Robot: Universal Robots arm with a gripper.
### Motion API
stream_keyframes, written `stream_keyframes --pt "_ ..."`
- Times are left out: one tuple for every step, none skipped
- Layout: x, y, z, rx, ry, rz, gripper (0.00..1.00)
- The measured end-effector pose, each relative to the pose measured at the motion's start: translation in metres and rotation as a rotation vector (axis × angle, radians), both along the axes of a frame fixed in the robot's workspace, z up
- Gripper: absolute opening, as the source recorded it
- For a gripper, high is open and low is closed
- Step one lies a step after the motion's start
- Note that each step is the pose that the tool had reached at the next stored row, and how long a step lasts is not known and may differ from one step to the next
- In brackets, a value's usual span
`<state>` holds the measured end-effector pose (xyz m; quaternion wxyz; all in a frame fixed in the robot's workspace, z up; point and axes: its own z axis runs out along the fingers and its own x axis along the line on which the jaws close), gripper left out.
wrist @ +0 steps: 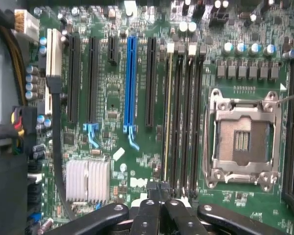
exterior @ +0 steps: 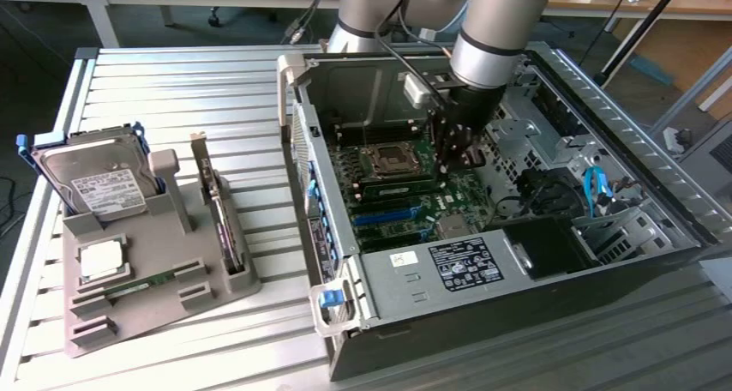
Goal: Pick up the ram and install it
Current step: 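Press down the ram until it locks into place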
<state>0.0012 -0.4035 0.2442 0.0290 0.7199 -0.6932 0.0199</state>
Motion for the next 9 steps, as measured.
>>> stream_keyframes --pt "-0.005 0.0001 -0.0001 0.0001 -0.0001 0.0 0.11" --pt "-0.012 0.0002 -0.0003 0.0 -0.0004 0.0 0.11" --pt "-0.015 0.0003 -0.0005 0.0 -0.0007 0.0 0.11" --pt "-0.021 0.0005 -0.0009 0.0001 -0.0011 0.0 0.11" --pt "-0.026 0.0006 -0.0013 0.0 -0.0014 0.0 0.11" --pt "-0.03 0.0008 -0.0018 0.0 -0.0018 0.0 0.11" --pt "-0.035 0.0011 -0.0022 0.0001 -0.0021 0.0 0.11" --pt "-0.04 0.0013 -0.0027 0.0 -0.0023 0.0 0.11" --pt "-0.044 0.0015 -0.0032 0.0001 -0.0025 0.0 0.11"
